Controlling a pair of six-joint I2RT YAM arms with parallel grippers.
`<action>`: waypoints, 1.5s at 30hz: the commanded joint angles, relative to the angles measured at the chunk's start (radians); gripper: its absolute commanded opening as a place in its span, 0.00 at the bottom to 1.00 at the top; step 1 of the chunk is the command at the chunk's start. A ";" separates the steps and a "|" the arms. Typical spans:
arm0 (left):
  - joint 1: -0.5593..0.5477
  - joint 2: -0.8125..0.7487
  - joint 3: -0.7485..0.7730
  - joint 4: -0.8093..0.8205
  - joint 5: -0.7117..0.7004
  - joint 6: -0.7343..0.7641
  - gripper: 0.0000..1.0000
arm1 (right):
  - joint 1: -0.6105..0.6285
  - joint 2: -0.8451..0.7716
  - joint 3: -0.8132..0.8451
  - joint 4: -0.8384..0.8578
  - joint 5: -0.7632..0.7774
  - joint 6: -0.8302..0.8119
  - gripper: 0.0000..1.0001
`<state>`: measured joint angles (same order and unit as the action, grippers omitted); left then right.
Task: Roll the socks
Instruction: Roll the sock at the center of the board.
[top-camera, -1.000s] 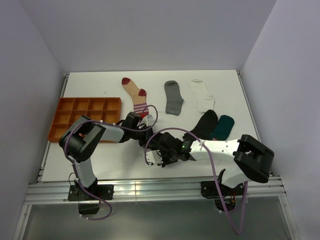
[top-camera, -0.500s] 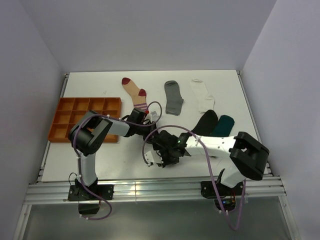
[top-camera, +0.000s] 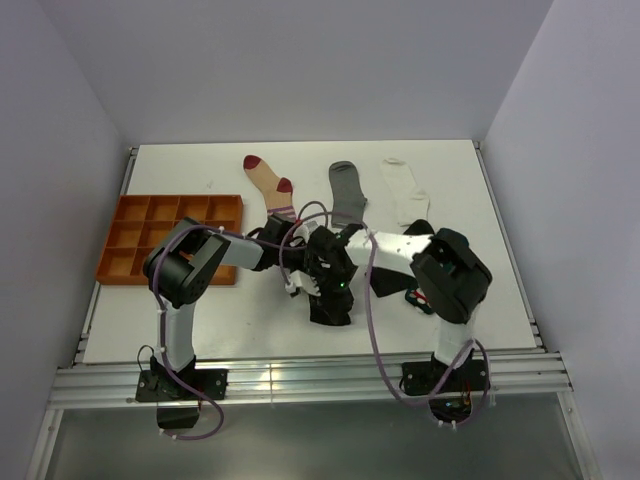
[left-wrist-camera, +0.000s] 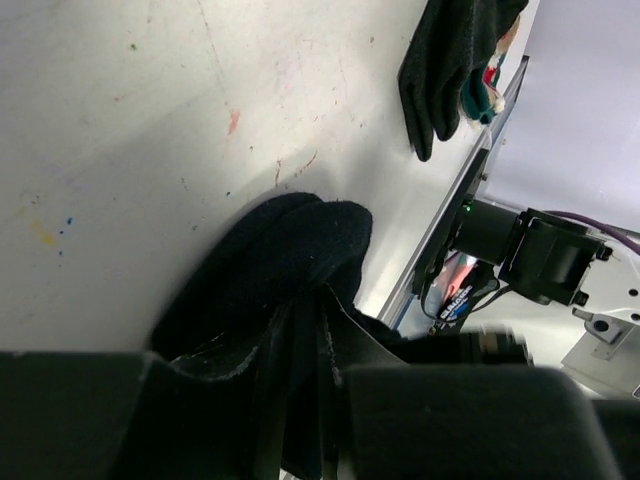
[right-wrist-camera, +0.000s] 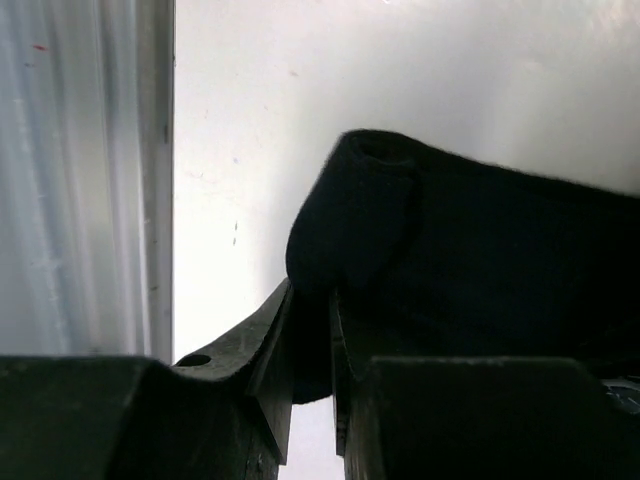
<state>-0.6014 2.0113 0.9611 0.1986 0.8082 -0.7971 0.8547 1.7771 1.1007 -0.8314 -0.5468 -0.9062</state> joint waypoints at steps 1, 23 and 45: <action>-0.005 -0.006 -0.015 -0.011 -0.084 0.056 0.21 | -0.121 0.134 0.089 -0.225 -0.166 -0.101 0.16; -0.008 -0.186 -0.062 0.027 -0.199 0.110 0.56 | -0.215 0.197 0.119 -0.196 -0.186 0.003 0.17; 0.048 -0.238 -0.071 0.121 -0.155 0.071 0.05 | -0.215 0.153 0.070 -0.112 -0.160 0.055 0.16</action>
<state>-0.5739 1.8469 0.8696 0.2493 0.5877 -0.7246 0.6632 1.9297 1.2037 -0.9340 -0.8066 -0.9298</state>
